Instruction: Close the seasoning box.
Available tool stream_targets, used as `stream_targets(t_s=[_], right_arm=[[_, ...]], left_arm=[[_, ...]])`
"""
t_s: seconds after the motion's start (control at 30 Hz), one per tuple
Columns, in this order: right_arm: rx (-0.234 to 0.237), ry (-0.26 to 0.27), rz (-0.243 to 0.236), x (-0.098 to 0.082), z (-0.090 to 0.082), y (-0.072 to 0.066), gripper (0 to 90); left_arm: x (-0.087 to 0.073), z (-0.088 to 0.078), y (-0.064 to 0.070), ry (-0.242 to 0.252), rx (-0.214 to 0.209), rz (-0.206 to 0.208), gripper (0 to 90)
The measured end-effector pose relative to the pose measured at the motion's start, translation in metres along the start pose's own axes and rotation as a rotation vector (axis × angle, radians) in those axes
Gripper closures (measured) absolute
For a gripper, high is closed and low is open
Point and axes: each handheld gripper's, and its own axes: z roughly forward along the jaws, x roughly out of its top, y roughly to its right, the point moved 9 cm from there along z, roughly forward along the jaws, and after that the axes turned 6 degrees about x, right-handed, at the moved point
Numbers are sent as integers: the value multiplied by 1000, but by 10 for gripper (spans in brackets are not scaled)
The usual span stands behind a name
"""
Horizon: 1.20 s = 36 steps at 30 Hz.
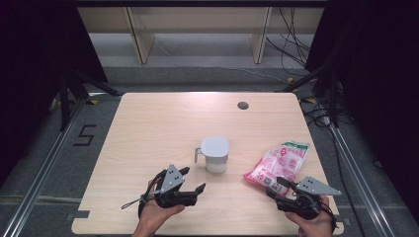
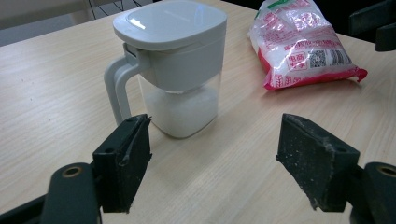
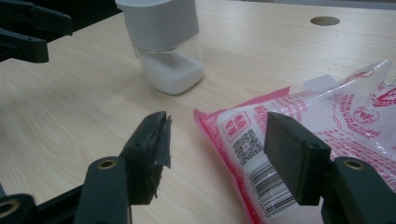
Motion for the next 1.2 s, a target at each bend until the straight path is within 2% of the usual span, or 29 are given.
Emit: stream_targets(t_s=[0.03,0.13,0.23,0.27,0.3,0.33,0.4,0.43,0.47,0.5,0.53,0.57,0.6,0.63,0.7,0.73,0.77,0.8,0.83,0.87,0.9,0.93,0.97,1.0,1.03,1.07,1.1,1.13,1.2], right_arm=[[-2,-1,-11,0,0,1,405],[-1,-3,-12,0,0,1,405],[-1,19,-25,2,2,1,404],[7,8,-7,1,2,-1,404],[15,5,-7,1,1,-2,403],[8,-5,-12,0,0,-1,402],[9,-26,-22,-2,1,0,395],[29,-25,11,-3,2,-4,385],[27,-31,-5,-4,3,-3,378],[27,-63,17,-7,1,-5,371],[34,-48,-13,-6,4,-4,366],[33,-51,-26,-7,4,-3,361],[48,-67,-8,-9,4,-6,360],[41,-86,7,-12,4,-8,358],[38,-107,2,-15,3,-9,355],[47,-95,-33,-14,4,-8,355],[38,-101,-51,-14,3,-8,353],[38,-113,-45,-16,3,-9,352],[40,-117,-14,-17,2,-12,351],[46,-123,-40,-17,2,-11,351],[47,-130,-10,-20,2,-15,350],[40,-133,-58,-20,3,-11,349],[44,-144,-51,-22,2,-12,348],[49,-153,-20,-24,1,-17,346],[55,-156,-21,-25,1,-18,345],[59,-158,-57,-25,1,-16,343],[61,-161,-61,-26,2,-16,342],[58,-168,-33,-27,1,-19,341],[55,-170,-69,-27,0,-17,340]], left_arm=[[-1,0,1,2,-6,-8,250],[-2,0,1,-2,-2,8,250],[-5,0,2,-5,-2,2,250],[-6,-1,3,-7,-3,2,250],[-6,-1,5,-3,-10,-8,249],[-8,-2,3,-13,0,10,249],[-10,-1,6,-6,-11,-6,249],[-12,-1,6,-14,-6,4,249],[-14,0,8,-16,-14,0,248],[-16,0,7,-27,-8,15,249],[-16,2,10,-10,-17,-8,248],[-18,2,12,-23,-23,-6,248],[-20,1,10,-35,-16,14,248],[-21,2,12,-31,-24,2,248],[-25,2,13,-43,-27,7,248],[-26,2,13,-38,-34,25,247],[-28,2,15,-48,-31,-1,247],[-27,3,18,-35,-40,-15,247],[-28,2,18,-38,-37,-8,247],[-29,1,17,-46,-34,7,247],[-29,0,18,-43,-32,10,247],[-29,0,20,-41,-37,2,247],[-30,-1,20,-44,-34,7,247],[-29,0,21,-32,-47,22,247],[-32,-2,20,-56,-28,22,247],[-33,-2,22,-53,-35,19,247],[-34,-2,23,-54,-39,13,247],[-34,-1,24,-51,-47,11,247],[-35,-1,25,-49,-45,1,247]])
